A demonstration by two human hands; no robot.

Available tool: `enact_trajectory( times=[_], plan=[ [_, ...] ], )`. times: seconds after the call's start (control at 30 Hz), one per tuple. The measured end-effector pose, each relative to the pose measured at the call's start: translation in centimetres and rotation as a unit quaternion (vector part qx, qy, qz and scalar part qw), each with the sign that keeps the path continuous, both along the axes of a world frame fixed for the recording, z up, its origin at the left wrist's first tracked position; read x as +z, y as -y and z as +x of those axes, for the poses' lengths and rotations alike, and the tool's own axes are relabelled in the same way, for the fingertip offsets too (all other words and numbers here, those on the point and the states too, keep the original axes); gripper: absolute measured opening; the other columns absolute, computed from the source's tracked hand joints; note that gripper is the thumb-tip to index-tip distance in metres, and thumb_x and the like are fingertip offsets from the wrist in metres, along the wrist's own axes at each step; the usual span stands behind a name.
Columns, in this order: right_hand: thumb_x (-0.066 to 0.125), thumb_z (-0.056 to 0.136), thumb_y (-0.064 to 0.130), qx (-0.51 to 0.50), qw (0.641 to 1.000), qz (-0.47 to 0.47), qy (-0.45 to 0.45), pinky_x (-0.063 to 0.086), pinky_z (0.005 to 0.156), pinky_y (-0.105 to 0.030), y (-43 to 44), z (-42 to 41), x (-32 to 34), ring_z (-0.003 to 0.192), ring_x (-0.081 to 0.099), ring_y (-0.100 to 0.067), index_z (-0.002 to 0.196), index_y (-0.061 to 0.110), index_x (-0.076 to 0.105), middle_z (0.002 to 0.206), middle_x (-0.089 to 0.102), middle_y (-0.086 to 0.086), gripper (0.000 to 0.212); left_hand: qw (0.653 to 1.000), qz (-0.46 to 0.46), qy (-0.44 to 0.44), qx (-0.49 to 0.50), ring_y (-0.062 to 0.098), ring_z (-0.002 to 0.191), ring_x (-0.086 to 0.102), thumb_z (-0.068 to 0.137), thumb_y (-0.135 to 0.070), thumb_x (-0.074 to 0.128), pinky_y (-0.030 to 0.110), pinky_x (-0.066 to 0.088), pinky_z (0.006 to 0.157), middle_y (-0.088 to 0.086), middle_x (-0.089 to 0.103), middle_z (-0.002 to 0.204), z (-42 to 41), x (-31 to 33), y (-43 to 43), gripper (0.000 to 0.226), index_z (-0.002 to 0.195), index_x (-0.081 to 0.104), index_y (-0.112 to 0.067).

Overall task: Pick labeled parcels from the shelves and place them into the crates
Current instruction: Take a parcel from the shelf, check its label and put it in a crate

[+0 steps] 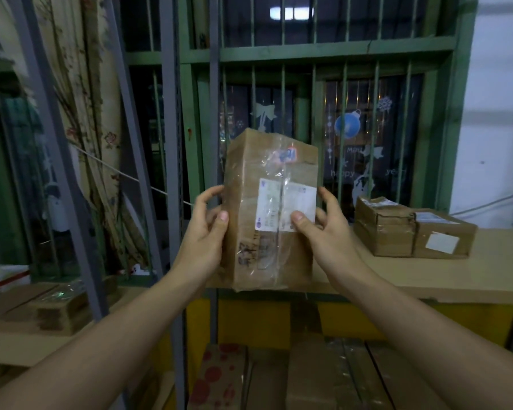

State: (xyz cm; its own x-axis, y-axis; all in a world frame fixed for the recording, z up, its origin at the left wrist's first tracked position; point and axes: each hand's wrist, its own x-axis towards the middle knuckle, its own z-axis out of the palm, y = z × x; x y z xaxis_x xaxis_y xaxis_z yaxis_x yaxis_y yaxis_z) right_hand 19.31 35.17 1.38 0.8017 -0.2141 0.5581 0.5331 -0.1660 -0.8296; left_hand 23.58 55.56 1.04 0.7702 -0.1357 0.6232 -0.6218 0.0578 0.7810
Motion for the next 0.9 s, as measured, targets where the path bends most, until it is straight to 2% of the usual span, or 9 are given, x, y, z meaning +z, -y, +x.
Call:
enact_trajectory(
  times=[0.07,0.17,0.3,0.4,0.5,0.63,0.77,0.83,0.9],
  plan=[
    [0.06,0.101,0.019,-0.025,0.999,-0.028,0.024,0.057,0.097,-0.032,0.0,-0.2,-0.1,0.112,0.062,0.004,0.147,0.031,0.04,0.129,0.061,0.017,0.051,1.0,-0.012,-0.026,-0.009,0.012,0.101,0.071,0.109,-0.027,0.041,0.028,0.06,0.073,-0.007,0.072,0.113,0.2,0.2,-0.1,0.032,0.139,0.045,-0.036],
    [0.057,0.102,0.016,-0.029,0.997,-0.053,0.039,0.056,0.081,-0.015,-0.1,-0.5,0.1,0.102,0.057,0.02,0.148,0.027,0.043,0.128,0.056,0.021,0.049,0.996,-0.006,-0.066,-0.064,0.0,0.105,0.068,0.103,-0.043,0.05,0.024,0.058,0.082,-0.023,0.069,0.117,0.4,0.2,-0.5,0.036,0.139,0.045,-0.041],
    [0.064,0.098,0.022,-0.012,0.998,-0.039,0.037,0.06,0.086,-0.028,0.0,-0.6,0.3,0.103,0.063,0.008,0.15,0.028,0.039,0.131,0.056,0.017,0.058,0.992,0.026,-0.099,-0.072,0.023,0.114,0.069,0.081,-0.039,0.077,0.049,0.055,0.097,-0.002,0.063,0.133,1.4,0.2,-1.1,0.073,0.144,0.042,-0.042],
    [0.08,0.078,0.039,0.04,0.995,-0.085,0.022,0.057,0.091,-0.025,0.7,-0.7,-0.1,0.115,0.058,0.0,0.149,0.036,0.026,0.139,0.046,0.016,0.09,0.987,-0.024,-0.149,-0.052,0.026,0.103,0.073,0.091,-0.031,0.074,0.049,0.059,0.09,0.003,0.066,0.127,2.0,1.1,-0.8,0.057,0.141,0.046,-0.031],
    [0.094,0.063,0.043,0.067,0.965,-0.255,-0.011,0.05,0.102,-0.024,0.8,-0.1,-1.2,0.13,0.047,0.0,0.149,0.044,0.024,0.147,0.035,0.019,0.111,0.976,-0.035,-0.217,0.007,0.027,0.094,0.074,0.095,-0.036,0.069,0.043,0.061,0.083,0.011,0.072,0.114,2.6,2.1,-0.3,0.033,0.122,0.058,-0.02],
    [0.087,0.074,0.039,0.025,0.961,-0.273,-0.038,0.05,0.107,-0.041,0.1,2.8,-2.2,0.126,0.055,-0.011,0.146,0.04,0.036,0.142,0.049,0.009,0.089,0.956,0.024,-0.29,-0.038,0.029,0.107,0.07,0.096,-0.055,0.056,0.046,0.052,0.1,0.006,0.078,0.106,4.0,2.4,-1.3,0.041,0.115,0.075,-0.023],
    [0.085,0.081,0.026,0.008,0.959,-0.269,-0.086,0.053,0.104,-0.041,-1.5,6.2,-2.6,0.117,0.062,-0.012,0.149,0.034,0.037,0.134,0.06,0.006,0.083,0.957,0.253,-0.11,0.091,0.017,0.115,0.062,0.096,-0.062,0.048,0.043,0.047,0.105,-0.007,0.072,0.117,4.8,1.0,-3.5,0.048,0.127,0.065,-0.029],
    [0.085,0.08,0.026,-0.023,0.953,-0.289,-0.089,0.051,0.106,-0.041,-2.6,7.9,-2.9,0.12,0.059,-0.015,0.149,0.032,0.037,0.138,0.057,0.005,0.084,0.867,0.432,0.078,0.234,0.018,0.119,0.06,0.105,-0.046,0.041,0.038,0.049,0.102,-0.003,0.065,0.13,4.5,-0.4,-5.3,0.043,0.137,0.057,-0.022],
    [0.085,0.08,0.026,-0.038,0.948,-0.3,-0.102,0.05,0.106,-0.042,-3.6,9.2,-2.9,0.121,0.058,-0.017,0.149,0.032,0.037,0.139,0.056,0.003,0.084,0.807,0.5,0.145,0.28,0.019,0.125,0.057,0.106,-0.039,0.039,0.035,0.047,0.102,0.001,0.06,0.138,3.9,-1.8,-7.2,0.044,0.144,0.05,-0.019]
  ],
)
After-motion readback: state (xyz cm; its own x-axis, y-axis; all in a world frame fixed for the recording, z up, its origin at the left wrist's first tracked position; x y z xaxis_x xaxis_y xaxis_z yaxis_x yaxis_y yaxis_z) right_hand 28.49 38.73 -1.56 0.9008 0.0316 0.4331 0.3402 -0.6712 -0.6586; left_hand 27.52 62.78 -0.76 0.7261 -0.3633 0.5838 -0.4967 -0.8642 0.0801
